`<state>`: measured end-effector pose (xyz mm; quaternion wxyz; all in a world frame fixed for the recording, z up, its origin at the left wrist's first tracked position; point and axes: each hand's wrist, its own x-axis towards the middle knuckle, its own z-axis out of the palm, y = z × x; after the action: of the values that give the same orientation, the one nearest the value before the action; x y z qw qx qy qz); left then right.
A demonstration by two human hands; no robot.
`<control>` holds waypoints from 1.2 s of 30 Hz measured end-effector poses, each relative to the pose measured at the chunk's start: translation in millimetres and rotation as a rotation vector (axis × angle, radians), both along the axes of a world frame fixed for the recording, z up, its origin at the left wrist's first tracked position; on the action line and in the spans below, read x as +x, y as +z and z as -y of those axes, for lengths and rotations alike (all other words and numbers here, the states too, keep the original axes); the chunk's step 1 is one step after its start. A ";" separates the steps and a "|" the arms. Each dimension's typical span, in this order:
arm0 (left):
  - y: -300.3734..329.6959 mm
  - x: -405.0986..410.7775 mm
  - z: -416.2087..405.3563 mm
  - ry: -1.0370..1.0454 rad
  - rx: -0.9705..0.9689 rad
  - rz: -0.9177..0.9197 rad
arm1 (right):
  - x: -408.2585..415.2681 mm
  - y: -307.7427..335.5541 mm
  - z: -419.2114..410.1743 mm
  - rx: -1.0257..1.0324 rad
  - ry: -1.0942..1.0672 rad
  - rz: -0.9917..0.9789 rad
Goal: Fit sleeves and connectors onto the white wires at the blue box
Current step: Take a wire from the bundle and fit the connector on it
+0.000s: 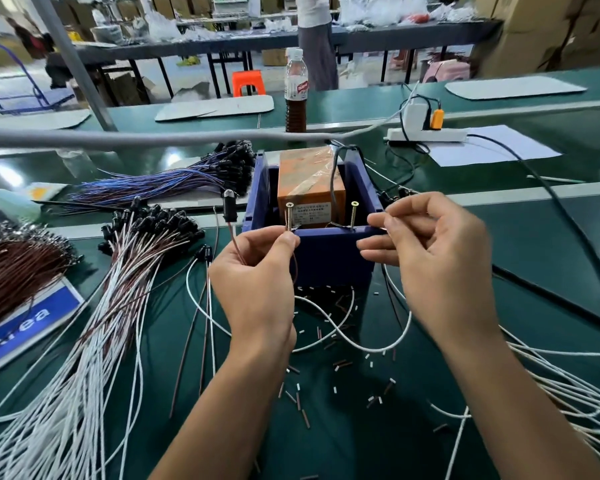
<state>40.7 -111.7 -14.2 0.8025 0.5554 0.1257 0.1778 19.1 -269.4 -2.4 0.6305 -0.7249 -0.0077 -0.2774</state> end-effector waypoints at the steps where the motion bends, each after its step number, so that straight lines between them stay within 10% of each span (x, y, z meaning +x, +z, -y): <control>1: 0.0 0.6 -0.3 0.008 0.016 -0.002 | 0.2 0.0 -2.1 -0.045 -0.045 0.022; 7: -0.5 -0.5 -1.6 0.022 0.100 0.011 | 3.3 -1.7 -12.2 -0.251 -0.277 0.061; 36: 1.6 -7.5 -3.8 -0.039 0.074 0.048 | 1.0 -21.5 -33.1 0.046 -0.236 0.053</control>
<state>33.2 -107.9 -12.6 0.7876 0.5826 0.0890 0.1800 20.1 -236.3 -23.9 0.6097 -0.6984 0.0673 -0.3688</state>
